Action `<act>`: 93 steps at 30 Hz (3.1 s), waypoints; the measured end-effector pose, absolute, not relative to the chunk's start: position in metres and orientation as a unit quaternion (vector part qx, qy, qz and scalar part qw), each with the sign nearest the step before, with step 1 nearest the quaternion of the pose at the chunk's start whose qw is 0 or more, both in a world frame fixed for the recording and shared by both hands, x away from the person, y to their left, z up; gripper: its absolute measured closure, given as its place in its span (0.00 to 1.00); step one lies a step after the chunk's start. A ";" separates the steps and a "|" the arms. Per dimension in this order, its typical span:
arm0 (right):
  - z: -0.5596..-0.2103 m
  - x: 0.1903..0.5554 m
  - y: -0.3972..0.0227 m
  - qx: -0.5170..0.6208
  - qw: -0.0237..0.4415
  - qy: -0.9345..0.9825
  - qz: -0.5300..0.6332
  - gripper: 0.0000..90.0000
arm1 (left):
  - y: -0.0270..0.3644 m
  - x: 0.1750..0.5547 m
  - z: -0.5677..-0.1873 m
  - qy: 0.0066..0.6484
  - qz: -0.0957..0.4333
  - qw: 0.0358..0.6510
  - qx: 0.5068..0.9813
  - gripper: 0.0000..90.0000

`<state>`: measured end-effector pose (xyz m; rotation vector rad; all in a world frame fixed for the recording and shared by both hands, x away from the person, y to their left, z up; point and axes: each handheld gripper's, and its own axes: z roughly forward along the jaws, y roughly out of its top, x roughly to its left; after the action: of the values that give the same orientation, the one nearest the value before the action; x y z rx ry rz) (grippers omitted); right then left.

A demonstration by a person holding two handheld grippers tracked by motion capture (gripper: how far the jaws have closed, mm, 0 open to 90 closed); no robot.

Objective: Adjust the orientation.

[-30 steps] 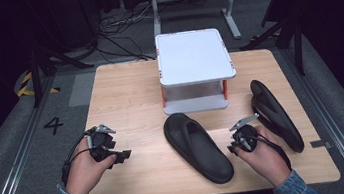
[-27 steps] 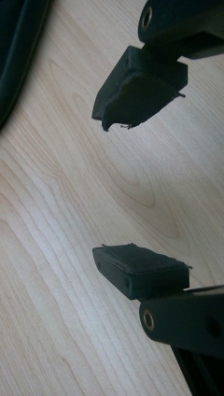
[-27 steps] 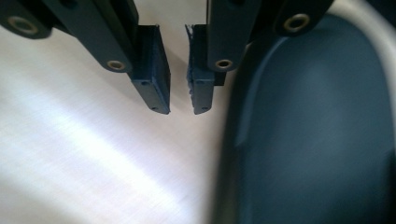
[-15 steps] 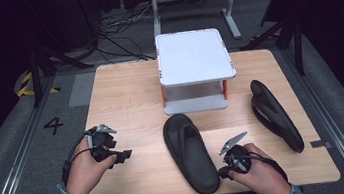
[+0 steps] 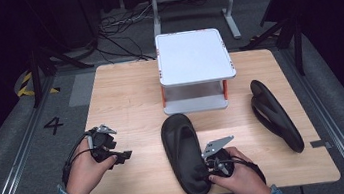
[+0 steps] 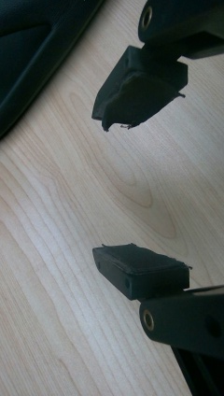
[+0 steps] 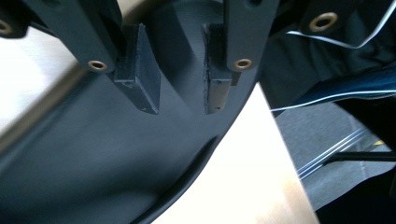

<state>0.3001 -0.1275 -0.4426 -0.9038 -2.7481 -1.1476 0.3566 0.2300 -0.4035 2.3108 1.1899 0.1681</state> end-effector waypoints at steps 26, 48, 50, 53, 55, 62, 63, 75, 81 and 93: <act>-0.361 0.349 -0.321 -0.488 -0.237 -0.765 -0.348 0.54 | 0.232 0.357 -0.406 0.444 0.060 0.261 0.855 0.34; -0.390 0.394 -0.346 -0.536 -0.244 -0.746 -0.309 0.48 | 0.256 0.334 -0.412 0.481 0.061 0.252 0.837 0.33; -0.391 0.400 -0.344 -0.537 -0.243 -0.745 -0.312 0.48 | 0.258 0.332 -0.414 0.485 0.060 0.251 0.836 0.33; -0.393 0.407 -0.340 -0.538 -0.242 -0.746 -0.308 0.63 | 0.261 0.328 -0.414 0.491 0.062 0.250 0.832 0.33; -0.394 0.408 -0.339 -0.547 -0.248 -0.749 -0.282 0.70 | 0.263 0.325 -0.414 0.494 0.063 0.251 0.830 0.33; -0.388 0.400 -0.330 -0.557 -0.224 -0.737 -0.309 0.71 | 0.262 0.327 -0.414 0.491 0.064 0.249 0.832 0.33; -0.385 0.398 -0.326 -0.555 -0.214 -0.738 -0.319 0.71 | 0.261 0.328 -0.414 0.489 0.064 0.250 0.833 0.33; -0.387 0.362 -0.257 -0.491 -0.058 -0.789 -0.364 0.71 | 0.242 0.347 -0.414 0.461 0.053 0.250 0.850 0.33; -0.393 0.364 -0.272 -0.493 -0.143 -0.788 -0.341 0.70 | 0.236 0.352 -0.414 0.453 0.051 0.249 0.855 0.33; -0.417 0.381 -0.303 -0.509 -0.212 -0.776 -0.306 0.60 | 0.232 0.354 -0.416 0.450 0.048 0.248 0.857 0.33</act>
<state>0.3808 -0.3028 -0.4171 -1.8569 -2.8351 -1.1171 0.3539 0.2320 -0.4157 2.3349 1.2273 0.1309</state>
